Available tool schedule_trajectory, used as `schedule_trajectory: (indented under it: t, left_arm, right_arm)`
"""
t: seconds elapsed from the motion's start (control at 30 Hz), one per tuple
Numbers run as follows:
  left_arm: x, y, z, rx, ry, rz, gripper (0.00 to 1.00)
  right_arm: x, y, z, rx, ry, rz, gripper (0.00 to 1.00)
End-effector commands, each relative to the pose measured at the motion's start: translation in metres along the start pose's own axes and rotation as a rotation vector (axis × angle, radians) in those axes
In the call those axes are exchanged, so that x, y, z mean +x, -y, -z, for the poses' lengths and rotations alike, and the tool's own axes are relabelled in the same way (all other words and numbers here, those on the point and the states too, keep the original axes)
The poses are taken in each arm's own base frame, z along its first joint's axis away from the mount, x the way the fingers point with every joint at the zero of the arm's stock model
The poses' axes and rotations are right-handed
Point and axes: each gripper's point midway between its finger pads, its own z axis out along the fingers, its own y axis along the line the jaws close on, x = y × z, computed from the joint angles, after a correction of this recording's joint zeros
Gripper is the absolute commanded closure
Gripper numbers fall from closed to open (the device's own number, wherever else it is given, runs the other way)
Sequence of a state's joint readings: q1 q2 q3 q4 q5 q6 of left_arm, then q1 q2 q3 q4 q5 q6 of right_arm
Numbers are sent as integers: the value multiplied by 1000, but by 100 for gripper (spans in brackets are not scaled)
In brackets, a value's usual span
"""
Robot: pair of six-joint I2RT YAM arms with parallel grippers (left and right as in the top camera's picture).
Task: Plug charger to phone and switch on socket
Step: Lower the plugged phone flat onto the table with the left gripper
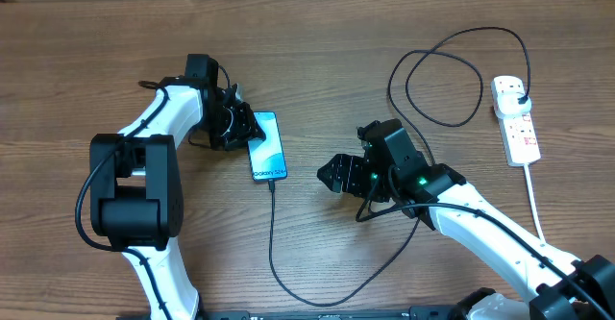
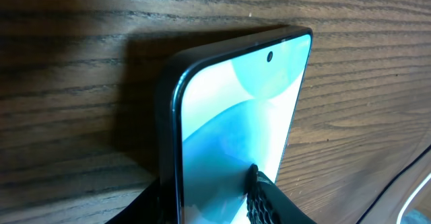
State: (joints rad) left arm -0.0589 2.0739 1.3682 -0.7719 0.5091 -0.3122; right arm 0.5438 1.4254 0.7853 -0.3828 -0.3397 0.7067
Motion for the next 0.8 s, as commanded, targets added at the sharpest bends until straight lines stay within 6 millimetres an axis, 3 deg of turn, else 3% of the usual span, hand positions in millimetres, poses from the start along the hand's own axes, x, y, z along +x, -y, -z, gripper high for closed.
schedule_trajectory:
  t: [0.0,0.2,0.63,0.77]
  left_arm:
    - [-5,-13,10,-99,49,-7,64]
    - [-7,-27,12,-185,68,-2,61]
    - [-8,-29,12,-193,71,-3,51]
    - [-11,-29,15,-191,79,2,57]
  right_arm:
    - [0,4,-1,11,4,3,25]
    - [0,4,-1,11,5,3,25]
    - [0,4,-1,11,4,3,24]
    - [0,3,-1,10,5,3,24]
